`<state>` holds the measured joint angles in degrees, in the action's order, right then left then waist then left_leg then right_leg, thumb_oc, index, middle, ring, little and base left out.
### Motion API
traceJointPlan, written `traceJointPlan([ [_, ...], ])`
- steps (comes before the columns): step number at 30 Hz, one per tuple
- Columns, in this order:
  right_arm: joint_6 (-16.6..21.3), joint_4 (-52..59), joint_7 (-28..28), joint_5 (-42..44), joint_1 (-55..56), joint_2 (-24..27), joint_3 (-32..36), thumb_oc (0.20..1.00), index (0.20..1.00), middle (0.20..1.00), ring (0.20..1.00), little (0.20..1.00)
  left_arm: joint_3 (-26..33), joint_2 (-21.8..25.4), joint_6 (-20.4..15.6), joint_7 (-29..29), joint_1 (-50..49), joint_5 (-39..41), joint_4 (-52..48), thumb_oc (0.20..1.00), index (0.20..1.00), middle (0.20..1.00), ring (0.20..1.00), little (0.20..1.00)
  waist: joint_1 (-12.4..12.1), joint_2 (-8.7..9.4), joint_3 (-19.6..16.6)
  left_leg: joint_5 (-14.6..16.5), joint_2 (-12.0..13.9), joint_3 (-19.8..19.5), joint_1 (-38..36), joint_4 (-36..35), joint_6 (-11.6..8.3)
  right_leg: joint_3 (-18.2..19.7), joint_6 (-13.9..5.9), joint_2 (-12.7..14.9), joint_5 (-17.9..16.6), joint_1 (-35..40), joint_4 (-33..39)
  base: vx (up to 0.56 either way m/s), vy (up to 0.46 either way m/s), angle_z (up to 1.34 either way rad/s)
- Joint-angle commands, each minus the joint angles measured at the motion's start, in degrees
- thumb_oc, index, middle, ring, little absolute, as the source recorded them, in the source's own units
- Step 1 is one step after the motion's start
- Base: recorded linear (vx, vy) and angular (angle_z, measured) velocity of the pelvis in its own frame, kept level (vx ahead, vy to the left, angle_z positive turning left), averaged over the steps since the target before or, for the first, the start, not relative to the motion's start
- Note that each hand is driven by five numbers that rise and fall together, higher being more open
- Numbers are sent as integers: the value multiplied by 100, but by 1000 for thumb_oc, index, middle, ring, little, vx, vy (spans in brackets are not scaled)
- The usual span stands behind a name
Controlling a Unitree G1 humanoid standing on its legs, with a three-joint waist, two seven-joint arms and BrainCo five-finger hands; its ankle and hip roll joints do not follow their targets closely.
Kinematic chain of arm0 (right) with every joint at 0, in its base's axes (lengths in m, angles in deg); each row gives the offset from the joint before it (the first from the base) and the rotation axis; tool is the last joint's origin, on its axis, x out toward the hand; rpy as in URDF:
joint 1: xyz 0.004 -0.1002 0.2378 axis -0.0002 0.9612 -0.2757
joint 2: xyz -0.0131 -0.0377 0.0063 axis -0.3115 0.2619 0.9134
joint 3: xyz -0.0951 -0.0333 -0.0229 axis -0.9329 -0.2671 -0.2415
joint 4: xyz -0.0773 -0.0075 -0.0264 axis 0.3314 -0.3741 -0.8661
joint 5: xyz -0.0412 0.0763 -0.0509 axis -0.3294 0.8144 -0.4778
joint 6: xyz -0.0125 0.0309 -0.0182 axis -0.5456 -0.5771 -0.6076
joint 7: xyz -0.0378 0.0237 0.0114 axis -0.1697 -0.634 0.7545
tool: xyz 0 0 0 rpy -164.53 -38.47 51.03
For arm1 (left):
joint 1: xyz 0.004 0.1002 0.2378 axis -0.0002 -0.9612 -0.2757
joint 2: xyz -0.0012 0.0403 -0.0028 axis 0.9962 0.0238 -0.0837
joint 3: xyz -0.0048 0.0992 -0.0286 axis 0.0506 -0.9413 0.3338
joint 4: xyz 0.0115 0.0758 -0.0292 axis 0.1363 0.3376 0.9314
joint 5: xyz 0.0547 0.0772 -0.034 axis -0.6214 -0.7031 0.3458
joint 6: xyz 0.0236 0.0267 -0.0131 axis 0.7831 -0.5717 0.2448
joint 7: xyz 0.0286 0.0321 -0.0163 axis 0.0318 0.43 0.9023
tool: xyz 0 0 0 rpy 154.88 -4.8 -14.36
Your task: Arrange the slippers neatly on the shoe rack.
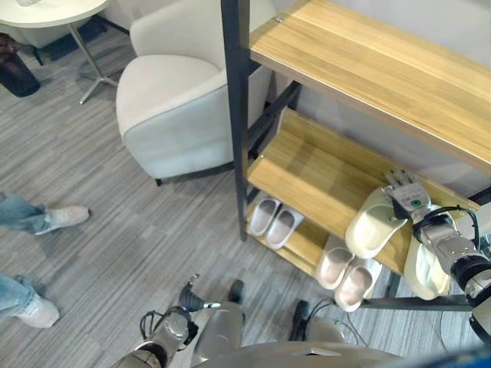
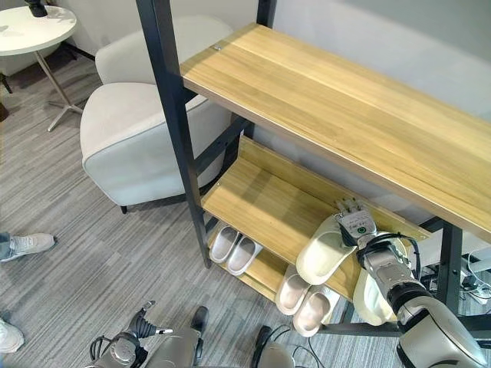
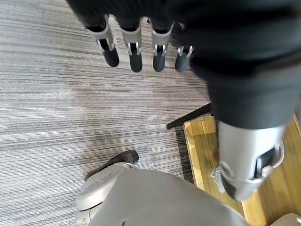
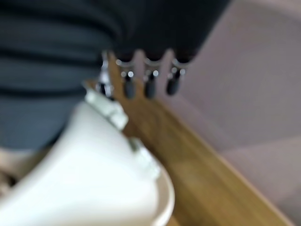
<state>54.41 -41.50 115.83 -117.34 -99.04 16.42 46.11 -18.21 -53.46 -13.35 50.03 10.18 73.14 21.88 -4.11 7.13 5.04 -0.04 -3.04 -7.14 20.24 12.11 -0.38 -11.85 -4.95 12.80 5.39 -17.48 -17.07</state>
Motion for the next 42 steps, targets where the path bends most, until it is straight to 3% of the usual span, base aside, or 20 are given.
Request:
traceJointPlan([
  [1, -124, -594, -364, -226, 325, 128, -244, 1000, 1000, 1000, 1000, 1000, 195, 60, -55, -71, 99, -174, 20, 1000, 1000, 1000, 1000, 1000, 84, -142, 343, 568, 38, -86, -228, 81, -158, 27, -254, 184, -148, -37, -301, 0, 0, 0],
  [20, -164, -915, -543, -203, 550, 195, -35, 1000, 1000, 1000, 1000, 1000, 308, 112, 3, -6, 19, -180, 83, 1000, 1000, 1000, 1000, 1000, 89, -74, 207, 591, -11, -69, -439, -36, -112, 17, -300, 233, -202, 134, -279, 1, 1, 0],
  [32, -5, -790, -500, 472, 460, -487, 127, 1000, 1000, 1000, 1000, 1000, 421, 98, 89, -7, -84, -203, 244, 1000, 1000, 1000, 1000, 1000, 38, -103, 139, 580, -49, -52, -500, -113, -82, -5, -297, 226, -212, 219, -196, 0, 0, 0],
  [42, -94, -520, -574, 590, 367, -560, 218, 1000, 1000, 1000, 1000, 1000, 487, 33, 158, 239, -239, -135, 383, 1000, 1000, 1000, 1000, 1000, 65, -134, 87, 583, -22, -38, -606, -160, -74, -5, -301, 189, -195, 295, -200, 0, 0, 0],
])
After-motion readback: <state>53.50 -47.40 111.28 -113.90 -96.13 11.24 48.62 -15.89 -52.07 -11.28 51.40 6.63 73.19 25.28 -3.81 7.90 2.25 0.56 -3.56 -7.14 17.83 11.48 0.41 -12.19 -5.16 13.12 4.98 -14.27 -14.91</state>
